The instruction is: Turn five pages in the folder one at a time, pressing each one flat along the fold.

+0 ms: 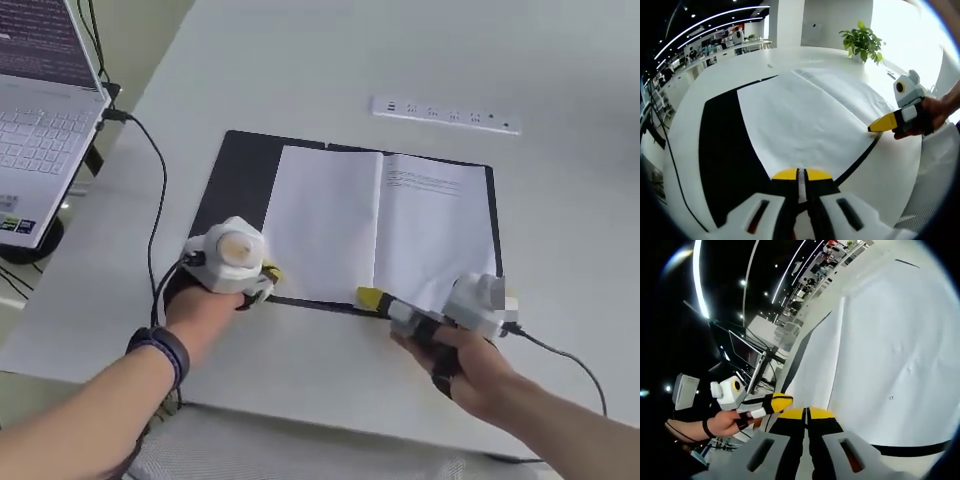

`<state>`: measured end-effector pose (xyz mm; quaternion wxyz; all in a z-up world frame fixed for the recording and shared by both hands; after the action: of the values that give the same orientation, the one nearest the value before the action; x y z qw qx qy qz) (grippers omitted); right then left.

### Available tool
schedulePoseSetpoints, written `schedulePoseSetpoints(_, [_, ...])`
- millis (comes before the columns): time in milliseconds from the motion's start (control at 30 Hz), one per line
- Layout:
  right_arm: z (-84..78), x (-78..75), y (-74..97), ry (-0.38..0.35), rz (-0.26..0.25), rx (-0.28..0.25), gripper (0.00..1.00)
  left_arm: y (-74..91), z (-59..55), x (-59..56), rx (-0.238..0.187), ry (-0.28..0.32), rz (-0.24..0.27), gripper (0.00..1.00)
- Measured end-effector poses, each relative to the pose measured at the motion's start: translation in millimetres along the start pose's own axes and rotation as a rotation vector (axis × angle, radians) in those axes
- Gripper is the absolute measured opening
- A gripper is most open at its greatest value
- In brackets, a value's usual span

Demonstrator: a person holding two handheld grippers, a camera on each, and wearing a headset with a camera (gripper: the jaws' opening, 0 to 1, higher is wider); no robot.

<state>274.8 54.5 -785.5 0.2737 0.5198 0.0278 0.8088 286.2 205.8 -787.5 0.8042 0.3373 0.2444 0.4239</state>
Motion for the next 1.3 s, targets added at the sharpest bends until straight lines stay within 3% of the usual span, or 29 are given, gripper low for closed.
schedulePoseSetpoints(133, [5.3,1.3,7.0,0.018,-0.009,-0.012,0.02,5.1,4.9,-0.1,-0.027,0.049,-0.003,0.10])
schedulePoseSetpoints(267, [13.3,2.5,15.6,0.062,-0.028,-0.012,0.07,11.5,8.9,2.4,-0.043,0.052,0.002,0.14])
schedulePoseSetpoints(667, [48.8,1.2,48.4,0.158,-0.094,-0.051,0.24,34.5,33.3,-3.3,-0.093,0.009,-0.015,0.29])
schedulePoseSetpoints(967, [56.9,2.1,76.1,0.253,-0.128,-0.035,0.34,56.8,51.6,-4.0,-0.138,-0.017,-0.001,0.33])
schedulePoseSetpoints(1100, [60.0,1.4,91.9,0.343,-0.159,-0.007,0.35,68.8,54.7,-2.4,-0.148,-0.019,0.006,0.35])
schedulePoseSetpoints(1300, [70.4,6.7,116.9,0.396,-0.181,-0.037,0.42,90.5,60.7,0.5,-0.176,-0.036,0.025,0.40])
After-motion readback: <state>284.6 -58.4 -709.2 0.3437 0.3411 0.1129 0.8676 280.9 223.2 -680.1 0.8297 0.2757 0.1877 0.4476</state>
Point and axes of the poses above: the centre of the closed fingertips' face, and the gripper's own axes: y roughly backward along the fingers, x roughly to its left, z roughly out of its top, the point moved 3 cm from there along y, roughly backward along the fingers, and after that the axes turned 3 degrees about x, right-handed, at the moved point
